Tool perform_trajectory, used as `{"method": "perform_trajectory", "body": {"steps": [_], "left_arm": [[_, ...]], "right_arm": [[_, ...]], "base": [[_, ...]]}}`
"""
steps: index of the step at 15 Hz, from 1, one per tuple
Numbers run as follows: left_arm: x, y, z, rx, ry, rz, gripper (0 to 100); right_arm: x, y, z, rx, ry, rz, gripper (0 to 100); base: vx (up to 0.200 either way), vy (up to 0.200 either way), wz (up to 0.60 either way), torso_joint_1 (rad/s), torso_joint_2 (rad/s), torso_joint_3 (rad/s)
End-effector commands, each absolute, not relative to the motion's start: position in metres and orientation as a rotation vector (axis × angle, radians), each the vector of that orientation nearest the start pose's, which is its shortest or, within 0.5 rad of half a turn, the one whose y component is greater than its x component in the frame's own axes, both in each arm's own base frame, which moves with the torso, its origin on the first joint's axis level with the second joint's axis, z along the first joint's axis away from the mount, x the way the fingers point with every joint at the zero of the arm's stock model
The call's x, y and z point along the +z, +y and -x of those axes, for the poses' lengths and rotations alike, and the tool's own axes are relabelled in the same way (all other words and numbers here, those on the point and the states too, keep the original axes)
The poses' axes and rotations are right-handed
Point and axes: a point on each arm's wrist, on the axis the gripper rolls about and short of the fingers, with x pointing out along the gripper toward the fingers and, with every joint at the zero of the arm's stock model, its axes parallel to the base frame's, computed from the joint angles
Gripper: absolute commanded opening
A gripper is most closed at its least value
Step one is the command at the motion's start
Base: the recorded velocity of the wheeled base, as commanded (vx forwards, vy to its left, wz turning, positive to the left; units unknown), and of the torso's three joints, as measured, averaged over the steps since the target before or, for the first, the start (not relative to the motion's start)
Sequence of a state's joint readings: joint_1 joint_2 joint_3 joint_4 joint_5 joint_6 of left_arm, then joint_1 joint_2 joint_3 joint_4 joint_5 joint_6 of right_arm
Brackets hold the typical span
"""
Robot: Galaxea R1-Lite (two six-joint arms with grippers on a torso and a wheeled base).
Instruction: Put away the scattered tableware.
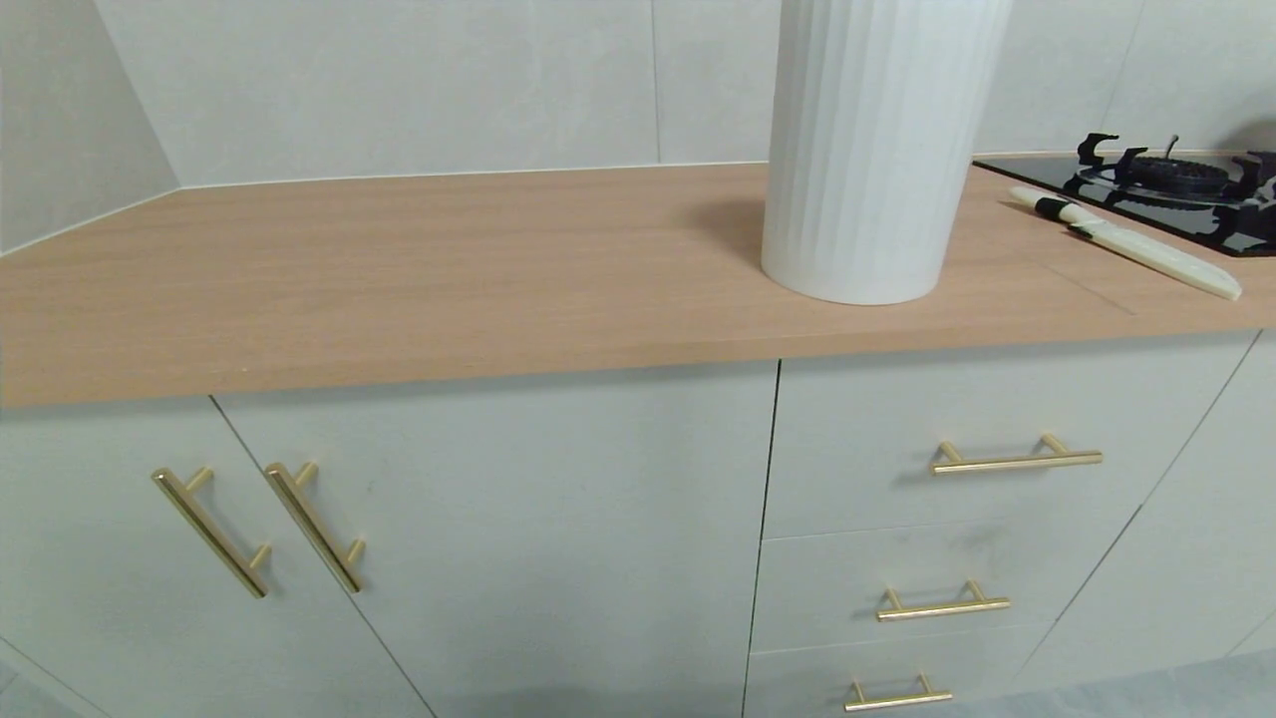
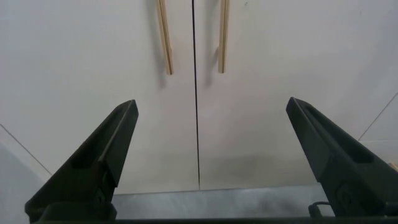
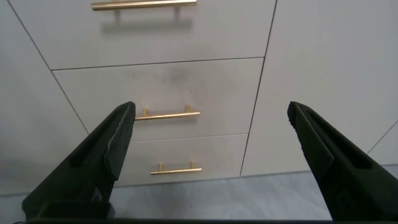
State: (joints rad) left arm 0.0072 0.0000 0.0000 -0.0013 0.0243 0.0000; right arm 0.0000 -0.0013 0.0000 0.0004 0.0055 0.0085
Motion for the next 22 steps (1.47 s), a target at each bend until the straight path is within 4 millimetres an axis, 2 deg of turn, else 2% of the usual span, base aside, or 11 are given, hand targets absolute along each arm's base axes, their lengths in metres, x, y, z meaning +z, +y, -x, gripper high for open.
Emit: {"method": "perform_trajectory", "body": {"steps": [1,7,11,19,22], "left_arm": [[0.0756,0.0004,0.0228,0.032,-0.002,0.000,100],[0.0756,0.0004,0.0228,0.032,-0.002,0.000,100],[0.0756,0.0004,0.0228,0.032,-0.002,-0.002,100],[0.0756,0.0004,0.0228,0.032,-0.002,0.002,100],[0.0756,0.0004,0.0228,0.034,-0.002,0.002,100]], "right_arm": [[0.0755,0.0001,0.0228,0.006,0.000,-0.009,100],[0.0755,0.0001,0.0228,0.006,0.000,-0.009,100],[0.0755,0.0001,0.0228,0.006,0.000,-0.009,100],[0.0755,0.0001,0.0228,0.006,0.000,-0.009,100],[0.0755,0.0001,0.0228,0.006,0.000,-0.009,100]], "base": [[0.000,0.000,0.00,0.000,0.00,0.000],[0.000,-0.167,0.00,0.003,0.00,0.005],[-0.200,-0.200,0.00,0.008,0.00,0.001],[0.000,0.000,0.00,0.000,0.00,0.000],[0.200,0.000,0.00,0.002,0.00,0.001]]}}
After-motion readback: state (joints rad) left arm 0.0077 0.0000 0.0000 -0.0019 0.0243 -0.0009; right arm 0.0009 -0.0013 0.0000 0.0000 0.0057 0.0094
